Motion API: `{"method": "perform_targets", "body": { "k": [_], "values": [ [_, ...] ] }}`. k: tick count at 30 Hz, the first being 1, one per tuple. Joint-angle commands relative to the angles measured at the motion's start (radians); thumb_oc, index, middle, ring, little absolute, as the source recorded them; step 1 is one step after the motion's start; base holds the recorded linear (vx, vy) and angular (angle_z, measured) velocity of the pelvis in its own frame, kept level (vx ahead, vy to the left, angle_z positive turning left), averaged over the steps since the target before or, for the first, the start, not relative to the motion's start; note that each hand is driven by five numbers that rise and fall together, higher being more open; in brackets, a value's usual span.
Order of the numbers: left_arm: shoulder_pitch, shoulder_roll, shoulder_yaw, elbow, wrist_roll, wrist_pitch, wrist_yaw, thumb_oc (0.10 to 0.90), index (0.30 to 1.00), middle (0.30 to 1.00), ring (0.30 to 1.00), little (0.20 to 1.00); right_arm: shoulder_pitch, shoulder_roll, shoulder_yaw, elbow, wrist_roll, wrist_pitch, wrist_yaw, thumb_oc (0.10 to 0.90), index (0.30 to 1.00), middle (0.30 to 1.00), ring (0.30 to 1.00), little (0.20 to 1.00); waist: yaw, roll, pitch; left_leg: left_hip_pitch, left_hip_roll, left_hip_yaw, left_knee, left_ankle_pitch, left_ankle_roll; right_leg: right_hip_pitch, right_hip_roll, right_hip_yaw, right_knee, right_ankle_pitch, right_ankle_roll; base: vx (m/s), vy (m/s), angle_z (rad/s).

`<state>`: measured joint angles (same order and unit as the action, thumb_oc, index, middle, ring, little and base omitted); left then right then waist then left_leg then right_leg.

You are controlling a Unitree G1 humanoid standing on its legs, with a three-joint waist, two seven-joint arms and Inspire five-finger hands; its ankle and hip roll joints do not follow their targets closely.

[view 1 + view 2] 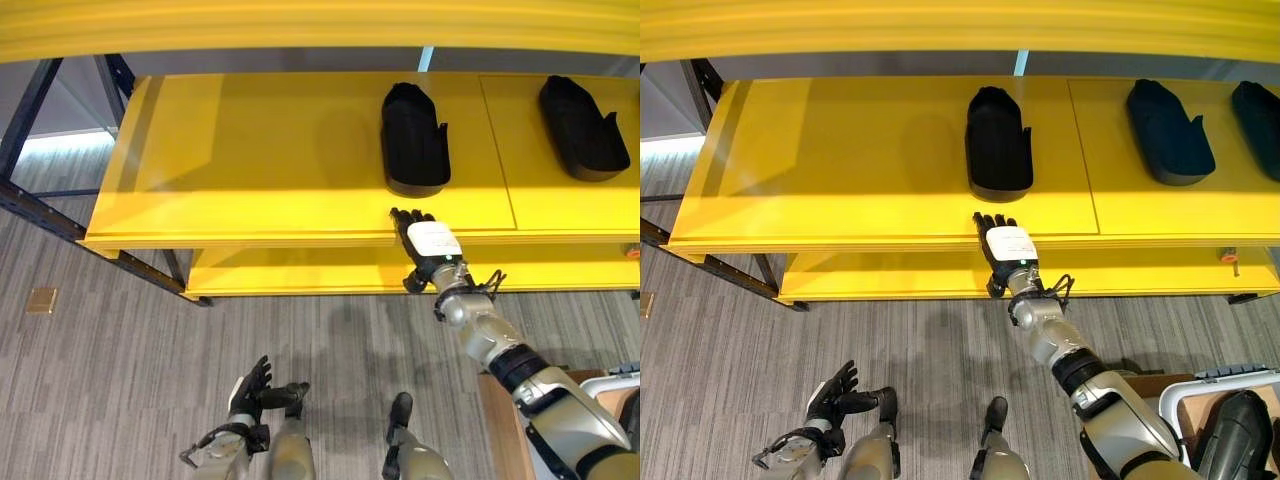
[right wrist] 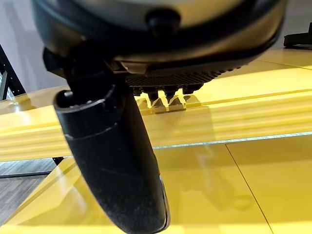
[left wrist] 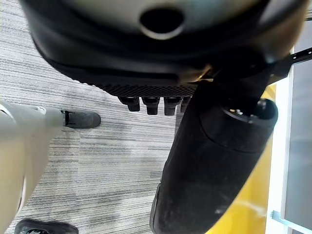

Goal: Move parts from the plastic box to the shelf.

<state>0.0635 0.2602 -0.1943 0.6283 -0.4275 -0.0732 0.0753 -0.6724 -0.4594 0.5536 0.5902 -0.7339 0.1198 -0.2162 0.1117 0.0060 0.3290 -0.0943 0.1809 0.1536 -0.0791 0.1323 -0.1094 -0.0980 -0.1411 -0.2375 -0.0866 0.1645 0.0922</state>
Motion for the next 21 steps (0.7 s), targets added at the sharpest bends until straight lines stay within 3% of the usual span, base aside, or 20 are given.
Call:
{"method": "perform_targets", "body": {
  "k": [1, 21],
  "values": [
    [-0.016, 0.059, -0.044, -0.047, -0.023, -0.072, 0.004, 0.9, 1.0, 1.0, 1.0, 1.0, -0.185, -0.052, 0.015, -0.016, -0.022, 0.002, -0.073, 0.9, 1.0, 1.0, 1.0, 1.0, 0.012, -0.022, -0.024, -0.031, -0.025, -0.021, 0.02, -0.011, 0.04, 0.008, -0.05, -0.048, 0.096, -0.069, 0.016, 0.0, 0.006, 0.03],
    [-0.033, 0.078, -0.067, -0.057, -0.044, -0.087, 0.019, 0.9, 1.0, 1.0, 1.0, 1.0, -0.311, -0.086, 0.045, 0.175, 0.034, 0.02, -0.099, 0.9, 1.0, 1.0, 1.0, 1.0, 0.034, -0.013, 0.011, -0.063, -0.037, -0.029, 0.02, -0.012, 0.048, -0.034, -0.057, -0.046, 0.115, -0.07, 0.019, 0.0, 0.002, 0.01]
  ]
}}
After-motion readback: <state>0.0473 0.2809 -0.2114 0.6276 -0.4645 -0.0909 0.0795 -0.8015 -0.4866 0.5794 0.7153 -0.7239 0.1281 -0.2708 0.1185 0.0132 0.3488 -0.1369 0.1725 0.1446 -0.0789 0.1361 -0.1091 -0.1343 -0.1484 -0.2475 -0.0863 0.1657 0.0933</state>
